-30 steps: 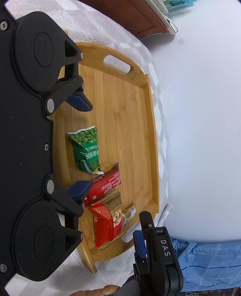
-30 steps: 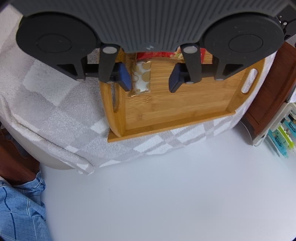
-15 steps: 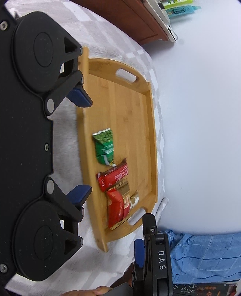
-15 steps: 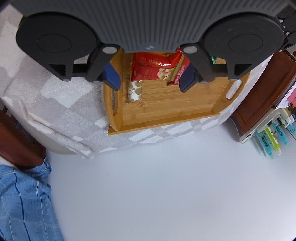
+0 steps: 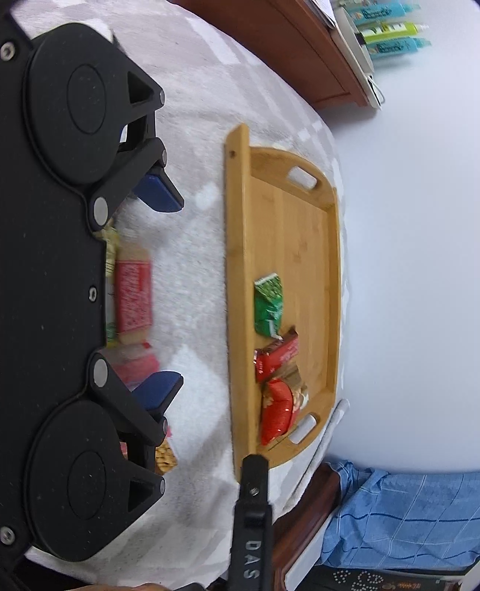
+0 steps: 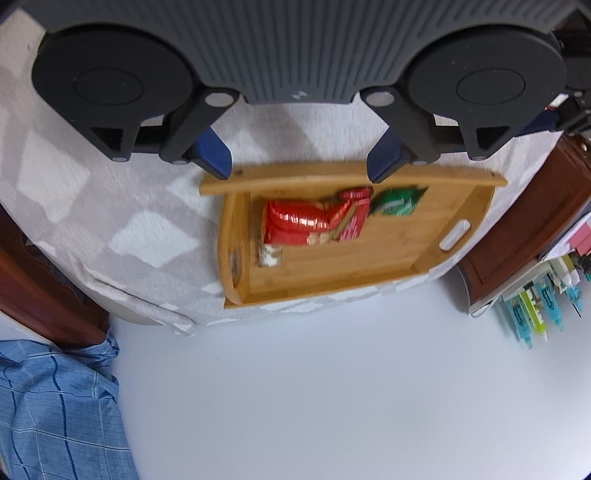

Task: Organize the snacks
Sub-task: 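Move both tools back over the snack pile on the blanket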

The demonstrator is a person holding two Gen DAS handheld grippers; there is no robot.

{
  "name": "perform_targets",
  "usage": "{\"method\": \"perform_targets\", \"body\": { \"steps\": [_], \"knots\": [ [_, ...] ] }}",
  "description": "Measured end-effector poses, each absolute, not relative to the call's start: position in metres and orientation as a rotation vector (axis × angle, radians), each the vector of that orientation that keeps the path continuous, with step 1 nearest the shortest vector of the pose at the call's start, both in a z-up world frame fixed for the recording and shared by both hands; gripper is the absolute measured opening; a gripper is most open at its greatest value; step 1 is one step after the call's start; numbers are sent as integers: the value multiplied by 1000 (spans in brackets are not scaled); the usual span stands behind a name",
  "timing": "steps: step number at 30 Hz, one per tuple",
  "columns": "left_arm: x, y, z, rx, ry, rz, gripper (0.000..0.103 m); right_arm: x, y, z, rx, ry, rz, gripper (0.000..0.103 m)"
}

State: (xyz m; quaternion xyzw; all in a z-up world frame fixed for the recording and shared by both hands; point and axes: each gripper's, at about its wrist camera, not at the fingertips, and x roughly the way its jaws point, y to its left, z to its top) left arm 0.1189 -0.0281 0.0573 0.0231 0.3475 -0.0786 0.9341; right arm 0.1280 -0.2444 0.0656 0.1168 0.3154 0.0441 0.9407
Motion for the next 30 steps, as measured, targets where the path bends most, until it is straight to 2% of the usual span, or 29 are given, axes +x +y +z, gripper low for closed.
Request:
{"method": "perform_targets", "body": {
  "steps": [19, 22, 24, 30],
  "knots": [
    [58, -23, 49, 61, 725, -162, 93, 65, -225, 42, 233, 697, 24, 90],
    [51, -21, 49, 53, 734, -171, 88, 63, -224, 40, 241, 708, 23, 90],
    [47, -21, 49, 49, 744, -179, 79, 62, -222, 40, 229, 708, 19, 90],
    [46, -21, 44, 51, 764, -186, 77, 59, -212, 39, 158, 706, 23, 89]
  ]
}}
